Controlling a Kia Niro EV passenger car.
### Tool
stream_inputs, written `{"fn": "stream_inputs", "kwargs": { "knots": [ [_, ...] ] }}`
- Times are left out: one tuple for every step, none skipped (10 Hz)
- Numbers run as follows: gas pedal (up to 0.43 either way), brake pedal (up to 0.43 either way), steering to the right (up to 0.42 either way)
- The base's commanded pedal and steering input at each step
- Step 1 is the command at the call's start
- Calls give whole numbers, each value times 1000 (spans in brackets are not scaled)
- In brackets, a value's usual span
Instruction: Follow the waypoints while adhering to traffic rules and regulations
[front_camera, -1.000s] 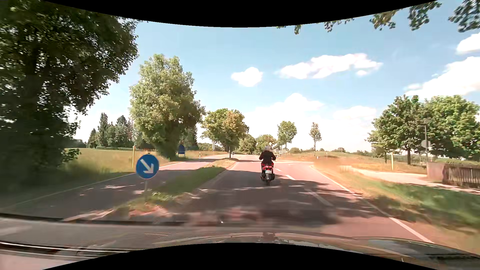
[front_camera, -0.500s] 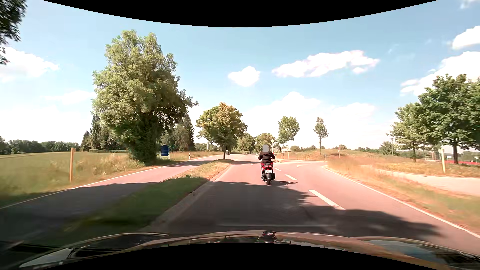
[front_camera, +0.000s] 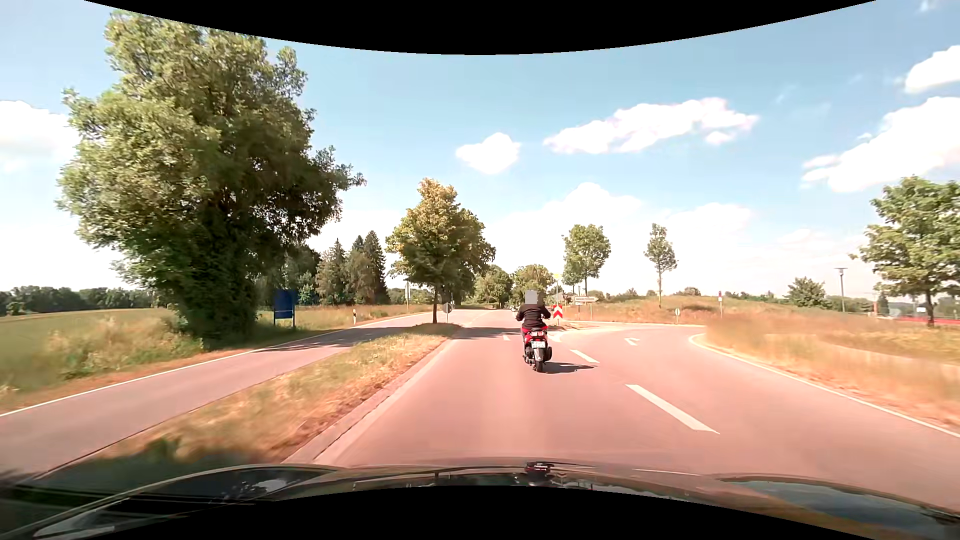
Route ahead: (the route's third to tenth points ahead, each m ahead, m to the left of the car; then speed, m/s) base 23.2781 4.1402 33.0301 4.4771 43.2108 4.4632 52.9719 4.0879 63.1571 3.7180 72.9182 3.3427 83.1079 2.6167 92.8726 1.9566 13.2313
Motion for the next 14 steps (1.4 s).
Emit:
{"fn": "stream_inputs", "kwargs": {
  "knots": [
    [209,6,-5],
    [197,6,-5],
    [197,6,-5],
    [169,6,-5],
    [138,6,-5],
    [98,6,-5],
    [79,6,-5],
    [59,6,-5],
    [59,6,-5],
    [59,6,0],
    [59,6,0],
    [59,6,1],
    [67,6,0],
    [79,6,0]
  ]
}}
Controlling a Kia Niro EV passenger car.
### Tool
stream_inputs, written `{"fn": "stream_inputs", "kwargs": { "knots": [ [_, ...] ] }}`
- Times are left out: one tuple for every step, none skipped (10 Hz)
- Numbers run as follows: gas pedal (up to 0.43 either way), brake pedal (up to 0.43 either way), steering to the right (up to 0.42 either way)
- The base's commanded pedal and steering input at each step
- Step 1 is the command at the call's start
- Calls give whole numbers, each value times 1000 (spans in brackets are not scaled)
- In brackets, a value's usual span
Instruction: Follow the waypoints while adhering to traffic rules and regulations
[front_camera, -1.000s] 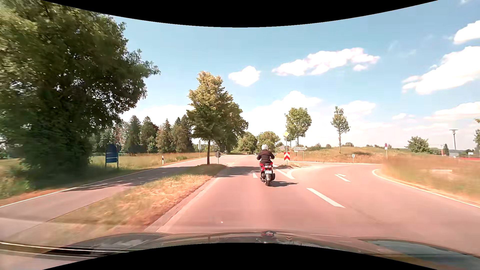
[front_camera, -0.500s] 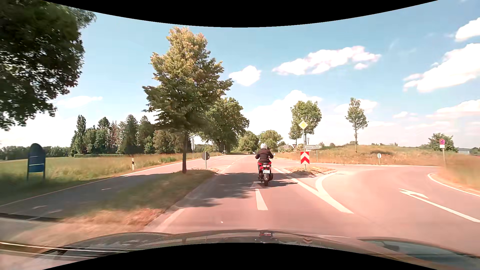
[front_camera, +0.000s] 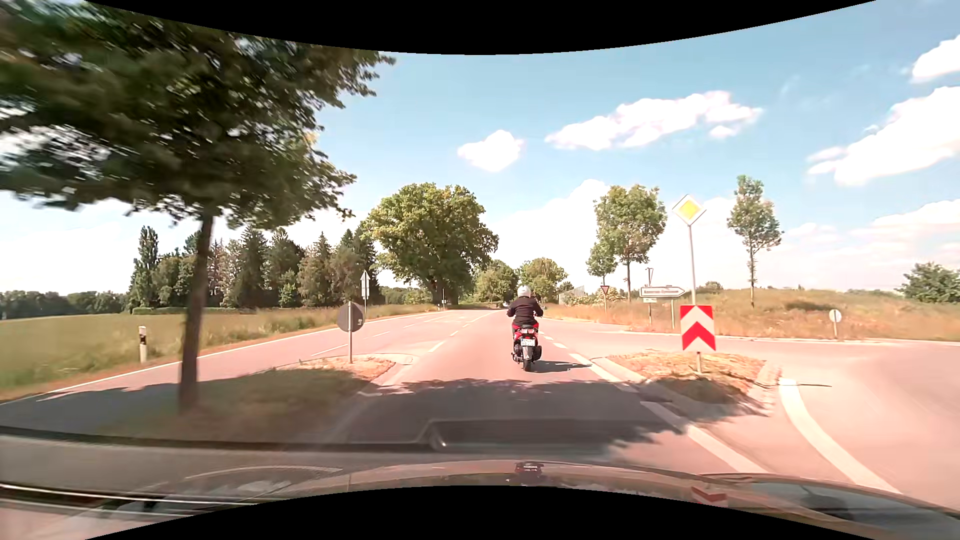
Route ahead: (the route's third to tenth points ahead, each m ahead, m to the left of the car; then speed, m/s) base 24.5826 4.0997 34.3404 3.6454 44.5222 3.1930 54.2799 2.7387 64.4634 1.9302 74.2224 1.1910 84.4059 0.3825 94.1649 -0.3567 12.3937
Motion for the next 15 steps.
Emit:
{"fn": "stream_inputs", "kwargs": {
  "knots": [
    [98,6,-4],
    [118,6,-9],
    [130,6,-10],
    [138,6,-10],
    [150,6,-9],
    [150,6,-5],
    [157,6,-2],
    [177,6,0],
    [177,6,0],
    [177,6,0],
    [189,6,0],
    [197,6,0],
    [197,6,0],
    [220,6,0],
    [220,6,0]
  ]
}}
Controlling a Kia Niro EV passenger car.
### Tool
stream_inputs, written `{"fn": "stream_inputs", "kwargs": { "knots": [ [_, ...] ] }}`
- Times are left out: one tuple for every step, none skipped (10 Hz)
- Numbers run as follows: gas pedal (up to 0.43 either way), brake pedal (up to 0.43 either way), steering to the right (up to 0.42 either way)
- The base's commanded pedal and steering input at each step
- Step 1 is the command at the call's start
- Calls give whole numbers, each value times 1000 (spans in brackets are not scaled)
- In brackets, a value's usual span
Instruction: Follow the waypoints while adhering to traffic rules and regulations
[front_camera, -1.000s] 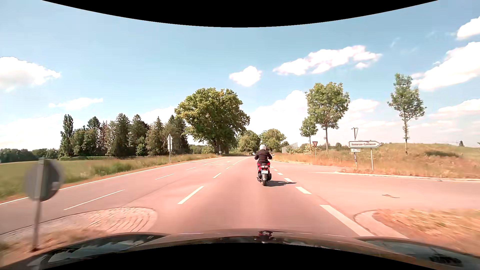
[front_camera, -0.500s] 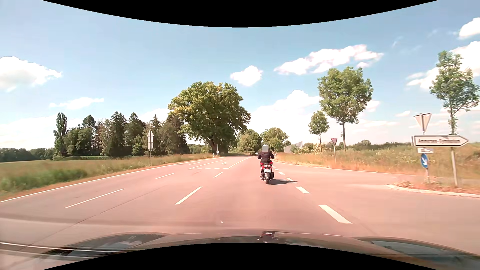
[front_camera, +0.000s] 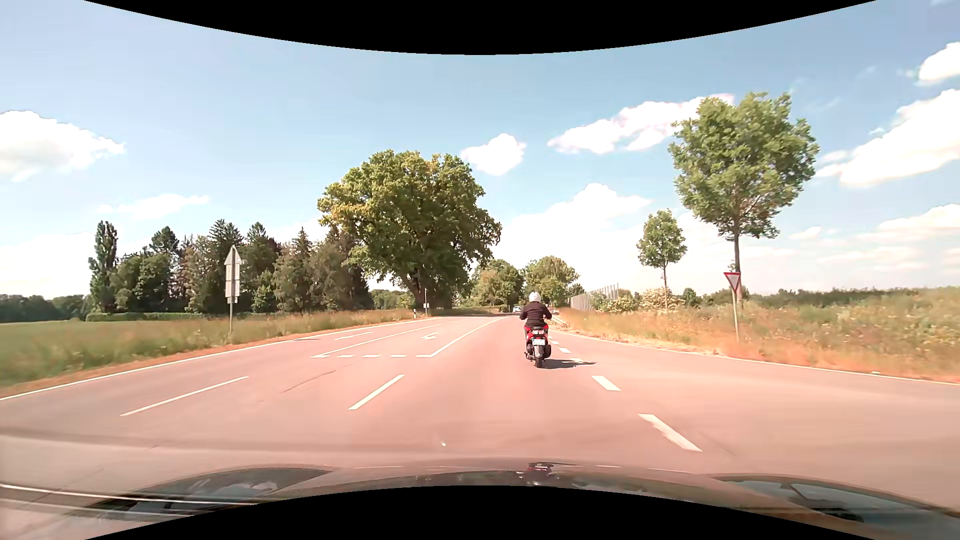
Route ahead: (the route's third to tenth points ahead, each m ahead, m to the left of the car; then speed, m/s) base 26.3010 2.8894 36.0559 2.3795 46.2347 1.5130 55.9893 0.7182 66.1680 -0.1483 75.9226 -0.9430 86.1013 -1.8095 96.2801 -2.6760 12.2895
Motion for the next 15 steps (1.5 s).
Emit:
{"fn": "stream_inputs", "kwargs": {
  "knots": [
    [220,6,0],
    [240,6,3],
    [260,6,5],
    [260,6,6],
    [260,6,6],
    [260,6,8],
    [268,6,9],
    [268,6,9],
    [268,6,10],
    [280,6,10],
    [287,6,11],
    [287,6,10],
    [299,6,10],
    [299,6,10],
    [299,6,8]
  ]
}}
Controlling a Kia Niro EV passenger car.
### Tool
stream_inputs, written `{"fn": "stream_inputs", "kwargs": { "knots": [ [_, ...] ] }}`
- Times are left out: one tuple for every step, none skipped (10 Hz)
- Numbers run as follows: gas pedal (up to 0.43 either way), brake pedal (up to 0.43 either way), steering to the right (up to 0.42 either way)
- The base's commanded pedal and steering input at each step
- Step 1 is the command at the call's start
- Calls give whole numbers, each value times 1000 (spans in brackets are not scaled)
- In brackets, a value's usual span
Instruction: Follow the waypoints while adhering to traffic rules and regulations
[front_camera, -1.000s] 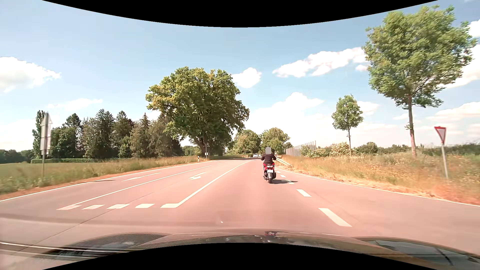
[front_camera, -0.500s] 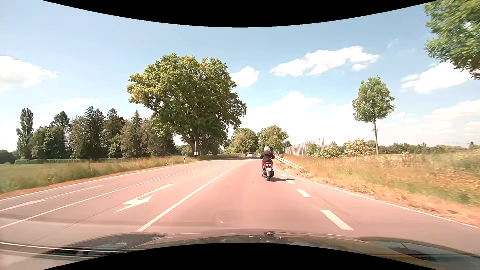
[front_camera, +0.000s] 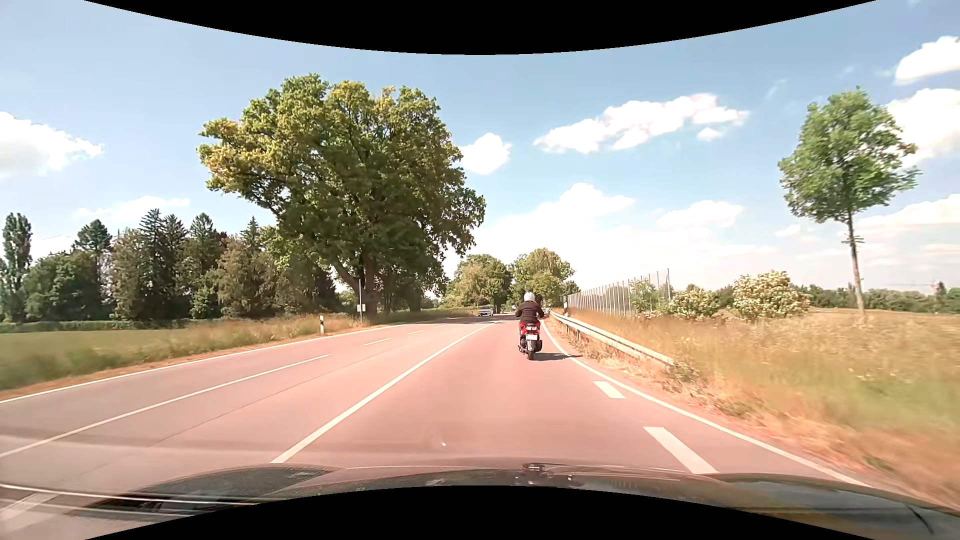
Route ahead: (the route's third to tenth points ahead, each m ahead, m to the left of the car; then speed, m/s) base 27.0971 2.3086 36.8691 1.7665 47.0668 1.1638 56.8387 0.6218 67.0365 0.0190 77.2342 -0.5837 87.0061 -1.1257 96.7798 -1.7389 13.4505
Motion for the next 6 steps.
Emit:
{"fn": "stream_inputs", "kwargs": {
  "knots": [
    [299,6,8],
    [299,6,9],
    [299,6,8],
    [299,6,10],
    [299,6,10],
    [299,6,10]
  ]
}}
